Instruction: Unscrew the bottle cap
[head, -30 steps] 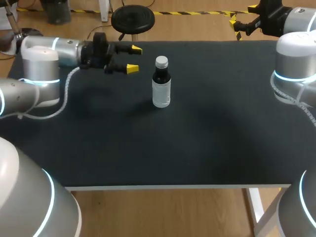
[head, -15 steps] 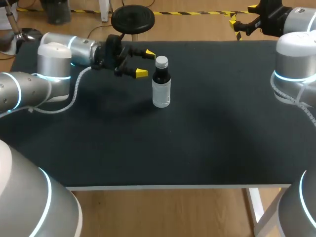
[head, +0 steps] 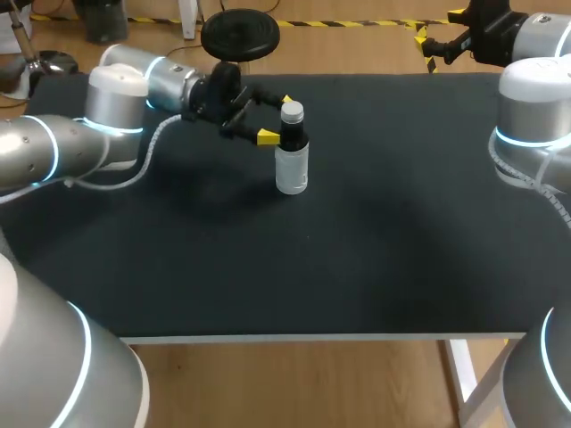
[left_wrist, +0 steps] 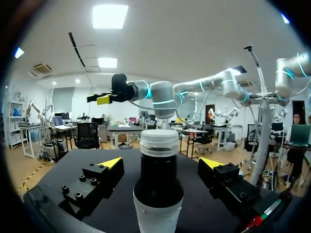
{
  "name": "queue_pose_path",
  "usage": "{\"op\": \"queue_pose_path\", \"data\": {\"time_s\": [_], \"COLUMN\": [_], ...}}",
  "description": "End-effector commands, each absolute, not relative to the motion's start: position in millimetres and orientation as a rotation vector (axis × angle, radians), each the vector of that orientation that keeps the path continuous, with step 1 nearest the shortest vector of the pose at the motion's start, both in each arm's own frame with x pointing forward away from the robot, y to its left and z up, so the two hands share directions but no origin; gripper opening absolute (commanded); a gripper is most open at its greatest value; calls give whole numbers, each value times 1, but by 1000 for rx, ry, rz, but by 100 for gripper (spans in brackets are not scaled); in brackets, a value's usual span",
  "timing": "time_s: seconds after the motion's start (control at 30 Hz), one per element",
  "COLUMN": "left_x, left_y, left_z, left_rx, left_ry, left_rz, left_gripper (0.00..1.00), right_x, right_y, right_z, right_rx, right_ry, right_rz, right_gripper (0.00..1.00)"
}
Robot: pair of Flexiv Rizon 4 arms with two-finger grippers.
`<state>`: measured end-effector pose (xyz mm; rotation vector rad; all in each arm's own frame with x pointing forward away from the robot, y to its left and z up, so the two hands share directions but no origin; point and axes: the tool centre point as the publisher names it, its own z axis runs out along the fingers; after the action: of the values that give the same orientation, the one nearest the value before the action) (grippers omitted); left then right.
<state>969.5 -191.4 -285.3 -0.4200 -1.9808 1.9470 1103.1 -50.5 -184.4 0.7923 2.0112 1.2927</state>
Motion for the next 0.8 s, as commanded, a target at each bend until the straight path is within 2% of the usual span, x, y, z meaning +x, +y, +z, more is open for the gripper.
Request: {"op": "queue_pose_path", "data": {"time_s": [0.03, 0.8], "left_x": [974, 971], "left_y": [-198, -211], "left_z": [-291, -291], "left_rx": [-465, -492], "left_ry": [-1930, -1904], "left_rz": [1925, 1927], "left_gripper": [100, 100], "right_x": [1104, 1104], "right_y": [-50, -50], "right_z": [-184, -184], "right_rx": [793, 793], "right_ry": [2013, 2013], "right_rz": [1291, 1291], "right_gripper": [100, 100]}}
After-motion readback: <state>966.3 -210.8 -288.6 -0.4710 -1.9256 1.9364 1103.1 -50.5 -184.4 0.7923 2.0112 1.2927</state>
